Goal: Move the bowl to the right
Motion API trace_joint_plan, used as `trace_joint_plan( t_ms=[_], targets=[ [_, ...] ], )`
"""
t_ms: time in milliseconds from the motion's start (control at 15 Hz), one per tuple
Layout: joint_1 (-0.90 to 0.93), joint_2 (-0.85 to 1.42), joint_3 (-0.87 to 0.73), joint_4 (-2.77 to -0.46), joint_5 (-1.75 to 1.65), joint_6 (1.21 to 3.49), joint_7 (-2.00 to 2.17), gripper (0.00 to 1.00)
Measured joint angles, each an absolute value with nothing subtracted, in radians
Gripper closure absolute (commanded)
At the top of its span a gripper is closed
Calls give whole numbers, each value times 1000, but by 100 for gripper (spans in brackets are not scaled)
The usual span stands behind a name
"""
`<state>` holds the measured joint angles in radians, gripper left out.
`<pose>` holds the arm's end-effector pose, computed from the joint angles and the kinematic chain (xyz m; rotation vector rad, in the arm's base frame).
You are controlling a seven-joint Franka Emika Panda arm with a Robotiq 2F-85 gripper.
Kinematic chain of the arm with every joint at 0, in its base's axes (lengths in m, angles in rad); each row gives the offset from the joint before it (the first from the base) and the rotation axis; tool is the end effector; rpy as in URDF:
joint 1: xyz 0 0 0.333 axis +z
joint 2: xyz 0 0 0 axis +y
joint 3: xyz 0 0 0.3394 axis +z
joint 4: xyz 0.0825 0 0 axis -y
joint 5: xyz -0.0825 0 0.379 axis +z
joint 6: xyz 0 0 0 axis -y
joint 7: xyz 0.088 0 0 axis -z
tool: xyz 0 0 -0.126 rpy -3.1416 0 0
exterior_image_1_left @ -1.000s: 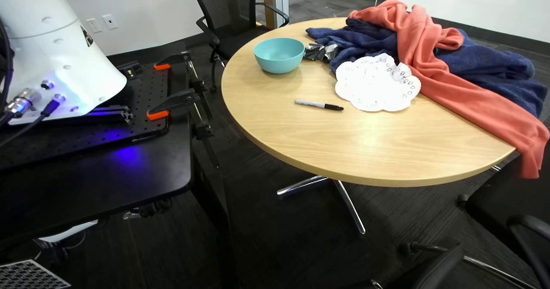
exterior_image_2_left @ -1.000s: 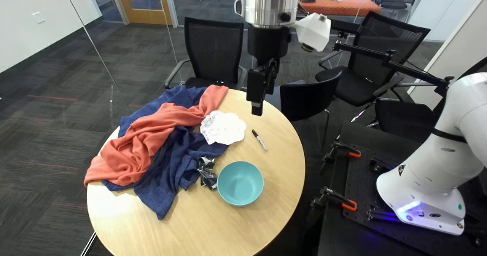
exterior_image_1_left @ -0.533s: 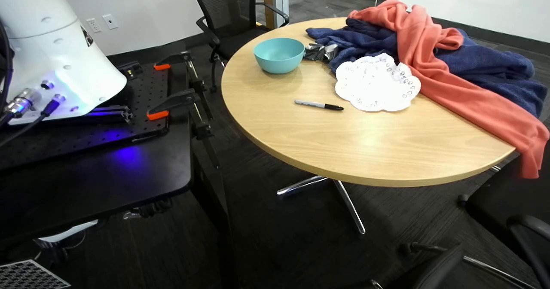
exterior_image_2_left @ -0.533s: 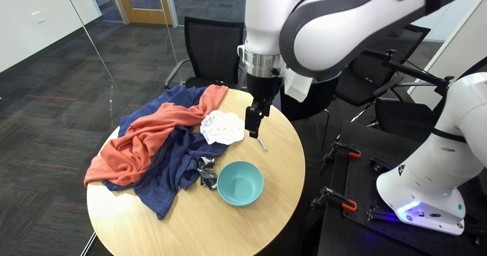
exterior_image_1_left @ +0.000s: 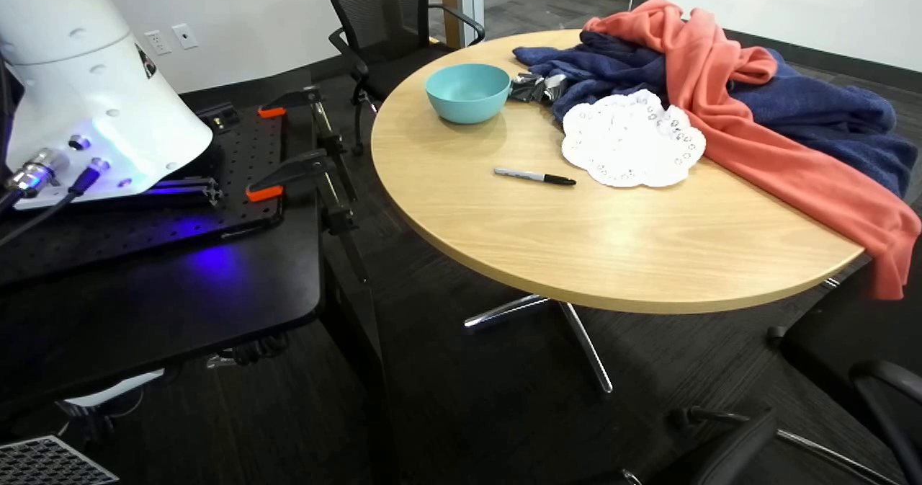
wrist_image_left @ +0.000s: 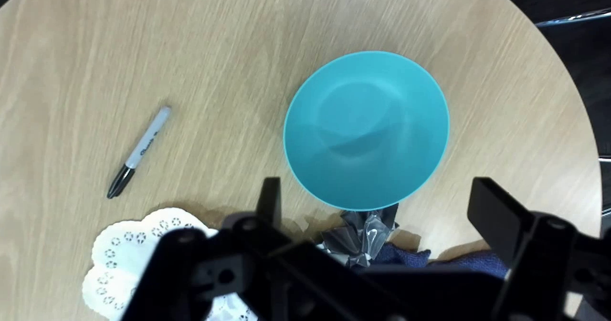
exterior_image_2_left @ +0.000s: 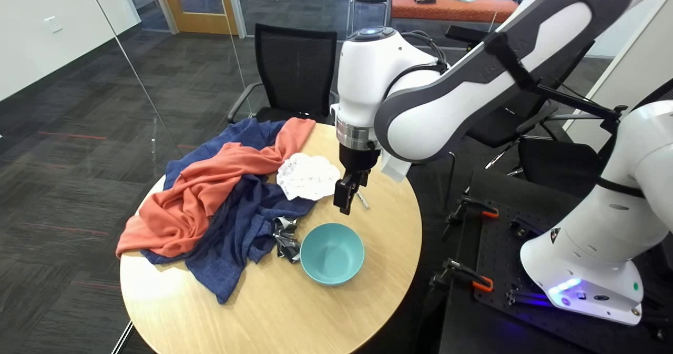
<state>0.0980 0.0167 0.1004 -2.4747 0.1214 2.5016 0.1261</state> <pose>0.4632 0.0938 0.2942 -3.0661 0.0380 0.0031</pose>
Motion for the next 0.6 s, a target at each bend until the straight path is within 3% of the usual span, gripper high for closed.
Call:
trace_joint_plan(
  t_ms=[600],
  targets=[
    [98, 43, 97, -2473, 122, 2516, 127, 0]
  ],
)
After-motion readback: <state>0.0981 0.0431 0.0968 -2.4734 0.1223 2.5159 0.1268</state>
